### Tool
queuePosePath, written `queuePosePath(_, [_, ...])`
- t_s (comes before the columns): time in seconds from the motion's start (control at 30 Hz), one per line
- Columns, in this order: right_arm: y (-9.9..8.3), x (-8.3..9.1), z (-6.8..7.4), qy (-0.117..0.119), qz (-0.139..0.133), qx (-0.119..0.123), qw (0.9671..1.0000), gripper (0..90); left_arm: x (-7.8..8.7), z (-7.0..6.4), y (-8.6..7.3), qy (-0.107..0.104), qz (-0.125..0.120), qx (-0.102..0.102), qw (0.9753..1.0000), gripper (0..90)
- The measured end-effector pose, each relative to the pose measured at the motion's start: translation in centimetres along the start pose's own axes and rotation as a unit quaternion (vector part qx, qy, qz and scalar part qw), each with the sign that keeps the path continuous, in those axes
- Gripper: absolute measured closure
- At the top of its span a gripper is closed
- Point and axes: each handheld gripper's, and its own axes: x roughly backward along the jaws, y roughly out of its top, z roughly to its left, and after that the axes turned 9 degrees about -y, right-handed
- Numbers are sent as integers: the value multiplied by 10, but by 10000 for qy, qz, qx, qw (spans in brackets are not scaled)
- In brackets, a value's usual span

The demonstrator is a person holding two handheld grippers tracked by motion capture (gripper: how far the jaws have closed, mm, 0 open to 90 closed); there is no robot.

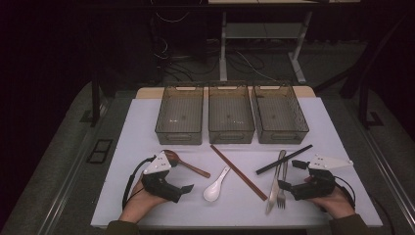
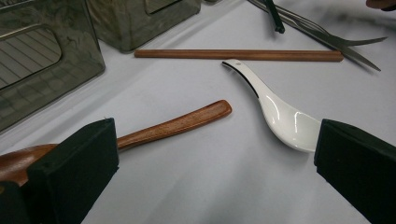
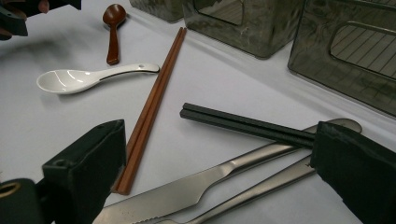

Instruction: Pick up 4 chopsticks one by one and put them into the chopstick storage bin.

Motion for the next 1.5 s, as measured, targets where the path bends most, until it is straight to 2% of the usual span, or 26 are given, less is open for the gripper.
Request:
queuePosePath(0.3, [2,2,-1,34,108,-55,9999,38,-1,-2,1,-20,12,-13,10000,0])
queuePosePath(0.33, [2,2,-1,45,124,-51,9999,67,-1,-2,1,-16,-9,-7,10000,0])
queuePosePath(0.47, [3,2,-2,49,186,-30,9998,88,-1,-2,2,1,-32,-2,10000,0])
queuePosePath(0.5, [4,2,-3,67,190,25,9998,162,0,-2,1,6,-26,-5,10000,0])
queuePosePath(0.53, [5,2,-3,77,221,18,9997,169,0,-2,1,4,-22,1,10000,0])
queuePosePath(0.63, [6,-1,-4,60,282,69,9996,266,1,-3,1,-4,-18,8,10000,0])
queuePosePath(0.67, [6,-1,-4,60,282,69,9996,266,1,-3,1,-4,-18,8,10000,0])
queuePosePath(0.7, [7,-2,-4,39,360,45,9993,338,1,-3,0,-12,-30,-4,10000,0])
queuePosePath(1.07, [12,-20,-2,110,842,181,9962,734,0,-3,0,-39,11,-13,10000,0])
queuePosePath(1.13, [12,-23,-2,121,844,216,9961,755,1,-3,0,-20,8,-10,10000,0])
queuePosePath(1.17, [12,-26,-1,153,904,292,9954,800,1,-4,0,-21,-27,6,10000,0])
queuePosePath(1.3, [13,-32,2,144,1028,468,9935,815,0,-4,-1,-29,11,11,10000,0])
queuePosePath(1.5, [14,-36,-3,202,1091,454,9928,883,0,-4,-1,-39,16,14,10000,0])
